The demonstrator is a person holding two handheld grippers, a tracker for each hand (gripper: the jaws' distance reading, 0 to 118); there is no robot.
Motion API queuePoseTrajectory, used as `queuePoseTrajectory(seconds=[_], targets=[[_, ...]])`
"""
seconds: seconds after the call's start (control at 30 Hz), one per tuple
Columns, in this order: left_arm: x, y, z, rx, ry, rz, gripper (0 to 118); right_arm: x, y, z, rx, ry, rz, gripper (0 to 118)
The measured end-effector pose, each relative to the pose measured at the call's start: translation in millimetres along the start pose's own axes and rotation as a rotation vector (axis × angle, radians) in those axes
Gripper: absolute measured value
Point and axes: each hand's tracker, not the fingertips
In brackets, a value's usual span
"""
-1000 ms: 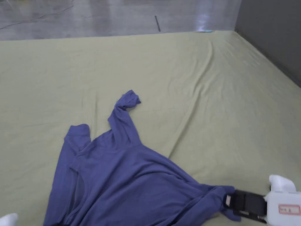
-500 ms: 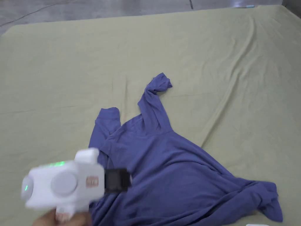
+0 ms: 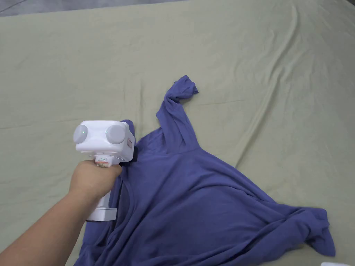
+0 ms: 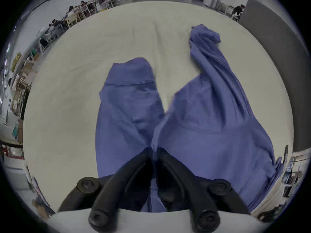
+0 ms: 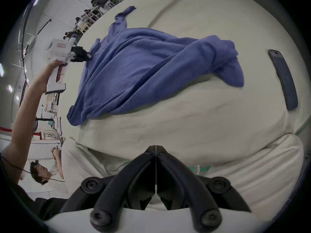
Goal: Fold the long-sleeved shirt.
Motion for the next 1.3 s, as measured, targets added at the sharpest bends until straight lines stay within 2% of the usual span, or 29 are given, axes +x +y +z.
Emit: queuePoseTrajectory(seconds=[0.07,0.2,0.27,0.33,0.37,0.4,0.43,0.47,0.5,0.57,0.6,0.63,0.67,0.7,0.73,0.77,0.8,0.83,0.87,0.93,1.0,1.07,1.13,1.3], targets=[[-4,0,10,0.022,-0.010,-0.006,2,4,11,2,0.010,-0.014,0.003,3],[-8,-7,59,0.130,-0.080,0.069,1,18,46,18,0.091,-0.027,-0.010,3],[-13,-8,90,0.197,-0.169,0.109,1,28,73,29,0.128,-0.013,-0.019,3],[-12,-12,119,0.248,-0.263,0.130,1,47,114,34,0.164,0.001,-0.057,3],[-11,-12,128,0.272,-0.277,0.125,1,55,136,33,0.158,-0.026,-0.085,8],[-9,-13,137,0.287,-0.269,0.119,1,60,158,28,0.139,-0.076,-0.082,41],[-7,-13,144,0.288,-0.267,0.108,1,65,181,16,0.076,-0.102,-0.065,113],[-5,-13,149,0.292,-0.272,0.100,1,66,199,10,-0.030,-0.092,-0.057,118],[-3,-13,151,0.297,-0.277,0.096,1,67,214,11,-0.039,-0.085,-0.045,114],[-2,-12,156,0.309,-0.272,0.085,1,68,232,-2,-0.185,-0.130,-0.075,116],[-2,-12,157,0.310,-0.269,0.084,1,68,226,-35,-0.214,-0.131,-0.080,116],[-3,-11,156,0.310,-0.263,0.085,1,67,223,-49,-0.214,-0.128,-0.082,113],[-4,-11,156,0.310,-0.259,0.084,1,66,221,-56,-0.224,-0.143,-0.099,105],[-5,-11,155,0.307,-0.257,0.084,1,64,217,-63,-0.294,-0.182,-0.122,89],[-6,-11,155,0.304,-0.256,0.084,1,66,219,-60,-0.314,-0.236,-0.088,75],[-6,-12,154,0.302,-0.253,0.083,1,60,218,-57,-0.262,-0.283,0.003,71],[-7,-12,153,0.301,-0.250,0.083,1,55,216,-54,-0.246,-0.271,0.036,64],[-9,-12,152,0.299,-0.249,0.083,1,54,214,-52,-0.240,-0.262,0.036,36],[-10,-12,151,0.297,-0.249,0.089,1,59,215,-50,-0.215,-0.256,0.041,17],[-12,-12,153,0.293,-0.256,0.103,1,60,213,-42,-0.180,-0.181,0.023,17],[-16,-10,158,0.296,-0.263,0.116,1,52,210,-27,-0.108,-0.209,0.081,17],[-19,-7,171,0.312,-0.274,0.126,1,46,211,-2,-0.049,-0.168,0.071,16],[-27,3,193,0.345,-0.302,0.146,1,26,211,39,0.024,-0.134,0.120,16],[-43,46,276,0.517,-0.315,0.126,1,-20,243,145,0.257,-0.224,0.274,16]])
